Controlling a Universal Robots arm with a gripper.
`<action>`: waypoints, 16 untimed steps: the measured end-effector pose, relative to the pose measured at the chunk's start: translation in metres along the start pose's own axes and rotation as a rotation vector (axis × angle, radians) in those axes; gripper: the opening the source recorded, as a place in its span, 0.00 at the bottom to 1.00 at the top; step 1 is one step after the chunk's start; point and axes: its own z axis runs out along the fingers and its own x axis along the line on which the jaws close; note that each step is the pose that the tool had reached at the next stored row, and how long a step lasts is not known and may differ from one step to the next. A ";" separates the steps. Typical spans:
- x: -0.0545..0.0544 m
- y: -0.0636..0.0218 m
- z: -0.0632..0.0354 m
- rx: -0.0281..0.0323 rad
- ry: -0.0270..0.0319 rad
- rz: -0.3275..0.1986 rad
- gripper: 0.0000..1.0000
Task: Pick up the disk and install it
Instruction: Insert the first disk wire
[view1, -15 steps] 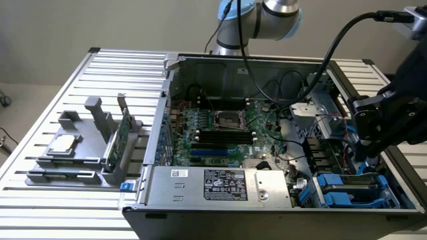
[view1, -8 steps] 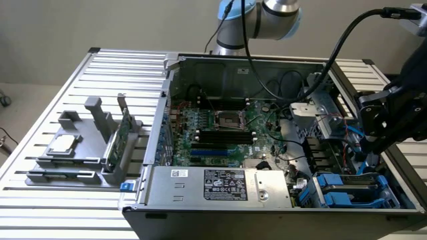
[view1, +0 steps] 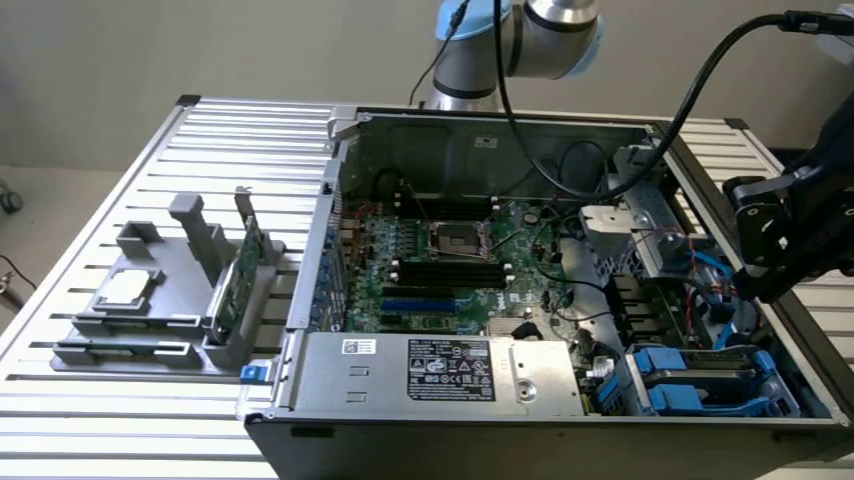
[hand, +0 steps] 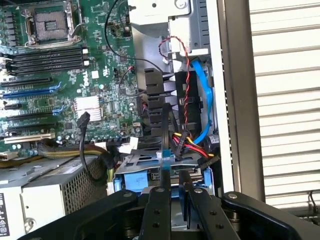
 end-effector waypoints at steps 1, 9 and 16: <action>-0.001 0.0003 0.0000 0.0001 -0.0002 0.005 0.22; -0.004 0.0012 0.0000 0.0003 -0.0026 0.073 0.22; -0.004 0.0011 0.0024 -0.0004 -0.0152 0.151 0.22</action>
